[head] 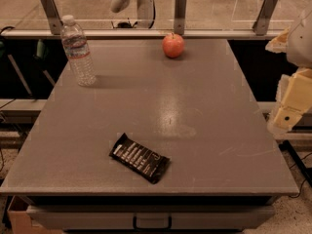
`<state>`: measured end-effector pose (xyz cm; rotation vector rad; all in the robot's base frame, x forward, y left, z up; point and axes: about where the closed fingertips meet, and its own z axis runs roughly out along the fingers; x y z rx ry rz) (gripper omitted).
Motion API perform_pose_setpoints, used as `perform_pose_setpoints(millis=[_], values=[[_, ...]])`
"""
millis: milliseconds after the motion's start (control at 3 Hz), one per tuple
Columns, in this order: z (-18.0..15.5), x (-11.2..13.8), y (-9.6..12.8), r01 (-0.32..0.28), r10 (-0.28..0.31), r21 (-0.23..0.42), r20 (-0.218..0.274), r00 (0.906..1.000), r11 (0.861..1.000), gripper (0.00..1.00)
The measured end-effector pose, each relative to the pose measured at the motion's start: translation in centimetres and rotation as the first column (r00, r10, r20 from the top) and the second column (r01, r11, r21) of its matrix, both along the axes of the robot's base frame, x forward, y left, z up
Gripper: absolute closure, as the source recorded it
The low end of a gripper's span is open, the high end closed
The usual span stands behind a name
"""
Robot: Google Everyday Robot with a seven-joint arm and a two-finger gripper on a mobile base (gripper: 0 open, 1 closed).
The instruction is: Knock water bottle over
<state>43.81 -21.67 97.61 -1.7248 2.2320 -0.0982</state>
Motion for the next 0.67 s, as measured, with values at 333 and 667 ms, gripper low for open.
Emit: perform_pose_setpoints(millis=[333, 667], values=[[0.0, 0.0, 0.0, 0.0, 0.0, 0.0, 0.0, 1.0, 1.0, 0.0], [-0.1, 1.1, 1.5, 0.0, 0.0, 0.056, 0.012, 0.9999, 0.998, 0.0]])
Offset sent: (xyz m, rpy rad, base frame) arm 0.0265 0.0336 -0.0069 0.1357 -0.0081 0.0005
